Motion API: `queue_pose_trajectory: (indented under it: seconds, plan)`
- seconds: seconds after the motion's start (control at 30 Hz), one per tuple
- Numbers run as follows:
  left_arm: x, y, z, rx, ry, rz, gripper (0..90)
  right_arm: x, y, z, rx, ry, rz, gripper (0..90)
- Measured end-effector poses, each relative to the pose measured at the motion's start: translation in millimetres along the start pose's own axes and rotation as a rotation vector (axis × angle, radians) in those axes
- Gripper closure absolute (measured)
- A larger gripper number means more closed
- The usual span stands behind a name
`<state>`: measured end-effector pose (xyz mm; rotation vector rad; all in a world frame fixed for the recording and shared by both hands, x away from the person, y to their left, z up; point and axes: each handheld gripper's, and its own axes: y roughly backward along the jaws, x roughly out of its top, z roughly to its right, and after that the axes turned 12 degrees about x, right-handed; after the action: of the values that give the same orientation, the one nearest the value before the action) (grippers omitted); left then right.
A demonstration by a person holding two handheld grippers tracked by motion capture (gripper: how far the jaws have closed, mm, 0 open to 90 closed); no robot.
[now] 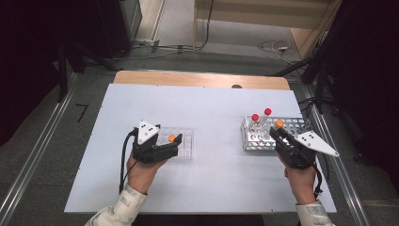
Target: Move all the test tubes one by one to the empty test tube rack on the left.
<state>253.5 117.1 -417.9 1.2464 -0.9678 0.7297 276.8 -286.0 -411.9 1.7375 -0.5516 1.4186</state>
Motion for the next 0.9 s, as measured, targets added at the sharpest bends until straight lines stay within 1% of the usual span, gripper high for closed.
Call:
queue_pose_trajectory:
  seconds: [0.07, 0.13, 0.3, 0.43, 0.5, 0.7, 0.9]
  plan:
    - [0.1, 0.3, 0.0, 0.001, 0.002, 0.002, 19.8, 0.2, -1.2, -7.3, 0.029, 0.004, -0.003, 71.3]
    - [0.2, 0.7, 0.2, 0.003, -0.002, 0.0, 19.8, -0.4, -2.8, -13.9, 0.061, 0.0, -0.015, 71.3]
    - [0.3, 1.1, 2.3, -0.001, -0.008, -0.001, 19.8, -4.9, -8.8, -29.0, 0.125, 0.007, -0.043, 71.3]
    - [0.7, 1.8, 3.9, -0.007, -0.012, 0.001, 19.9, -11.2, -16.9, -43.4, 0.177, 0.013, -0.071, 71.3]
    - [0.7, 2.5, 6.3, -0.012, -0.015, 0.002, 19.8, -15.4, -22.7, -51.3, 0.201, 0.029, -0.086, 71.3]
    - [2.6, 7.0, 14.0, -0.037, -0.025, 0.01, 19.9, -25.2, -38.5, -77.4, 0.283, 0.055, -0.134, 71.3]
    - [5.0, 14.3, 25.6, -0.075, -0.04, 0.03, 19.9, -30.7, -49.7, -98.2, 0.339, 0.072, -0.162, 71.3]
